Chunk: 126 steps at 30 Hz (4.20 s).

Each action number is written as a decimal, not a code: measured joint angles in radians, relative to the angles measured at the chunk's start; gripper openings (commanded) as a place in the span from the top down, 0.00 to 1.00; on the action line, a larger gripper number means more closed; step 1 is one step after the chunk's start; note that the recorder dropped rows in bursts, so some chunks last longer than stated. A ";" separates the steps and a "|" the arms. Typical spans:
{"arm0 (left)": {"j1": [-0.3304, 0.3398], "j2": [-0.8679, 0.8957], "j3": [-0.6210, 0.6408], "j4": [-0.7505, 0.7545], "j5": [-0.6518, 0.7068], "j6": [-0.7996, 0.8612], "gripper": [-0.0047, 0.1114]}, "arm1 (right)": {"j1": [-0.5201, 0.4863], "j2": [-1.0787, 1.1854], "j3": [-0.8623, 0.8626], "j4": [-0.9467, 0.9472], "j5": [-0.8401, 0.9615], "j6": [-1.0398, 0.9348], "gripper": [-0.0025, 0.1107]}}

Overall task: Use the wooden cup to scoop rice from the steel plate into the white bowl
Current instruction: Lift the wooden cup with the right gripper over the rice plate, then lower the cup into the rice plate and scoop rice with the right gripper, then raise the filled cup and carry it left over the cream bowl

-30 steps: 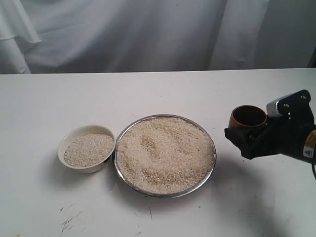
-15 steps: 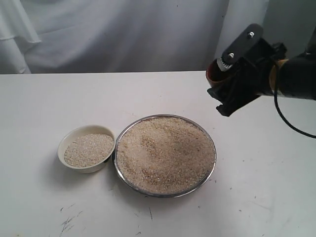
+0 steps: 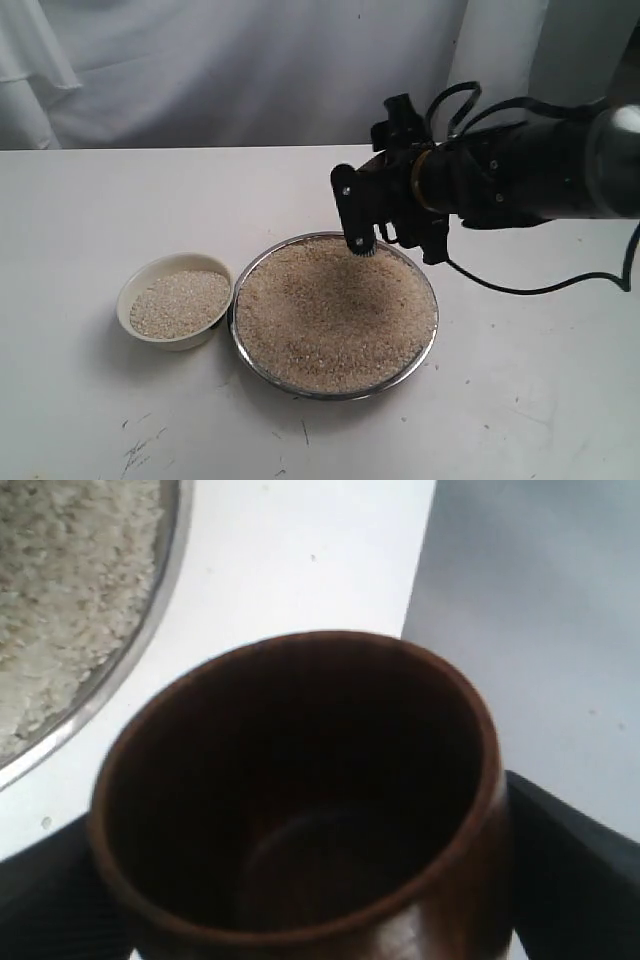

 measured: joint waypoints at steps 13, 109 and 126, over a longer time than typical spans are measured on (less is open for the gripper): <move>0.000 0.000 0.000 0.000 0.000 0.000 0.96 | 0.091 0.192 -0.051 -0.269 0.084 -0.137 0.98; 0.000 0.000 0.000 0.000 0.000 0.000 0.96 | -0.006 0.307 -0.411 1.723 0.533 -1.656 0.98; 0.000 0.000 0.000 0.000 0.000 0.000 0.96 | 0.086 0.307 -0.635 1.673 0.615 -1.511 0.98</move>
